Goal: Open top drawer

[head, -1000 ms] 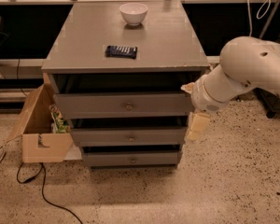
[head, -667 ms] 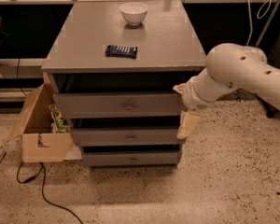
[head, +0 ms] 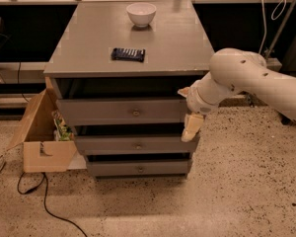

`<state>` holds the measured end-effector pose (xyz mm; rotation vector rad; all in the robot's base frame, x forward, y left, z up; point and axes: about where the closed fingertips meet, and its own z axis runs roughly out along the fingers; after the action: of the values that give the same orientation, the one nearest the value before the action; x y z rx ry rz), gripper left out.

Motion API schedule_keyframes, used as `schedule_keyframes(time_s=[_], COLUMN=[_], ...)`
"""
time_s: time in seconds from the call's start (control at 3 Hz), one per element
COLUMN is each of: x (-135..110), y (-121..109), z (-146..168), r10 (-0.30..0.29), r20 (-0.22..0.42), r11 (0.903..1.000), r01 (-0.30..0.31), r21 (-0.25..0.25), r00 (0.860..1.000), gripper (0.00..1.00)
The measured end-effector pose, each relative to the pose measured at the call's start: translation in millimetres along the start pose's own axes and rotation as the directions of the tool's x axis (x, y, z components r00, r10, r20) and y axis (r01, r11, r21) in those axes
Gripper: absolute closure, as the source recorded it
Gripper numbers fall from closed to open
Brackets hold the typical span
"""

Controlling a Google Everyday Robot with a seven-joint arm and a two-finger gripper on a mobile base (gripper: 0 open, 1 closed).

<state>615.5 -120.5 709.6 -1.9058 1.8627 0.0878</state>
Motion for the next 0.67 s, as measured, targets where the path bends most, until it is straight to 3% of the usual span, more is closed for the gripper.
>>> schedule_keyframes(time_s=[0.67], x=[12.0], y=[-27.9], z=[50.0], r10=[-0.058], r20=[0.011], r11=[0.9979], r01=[0.058], r21=[-0.03], r00=[0.998], gripper=[0.0])
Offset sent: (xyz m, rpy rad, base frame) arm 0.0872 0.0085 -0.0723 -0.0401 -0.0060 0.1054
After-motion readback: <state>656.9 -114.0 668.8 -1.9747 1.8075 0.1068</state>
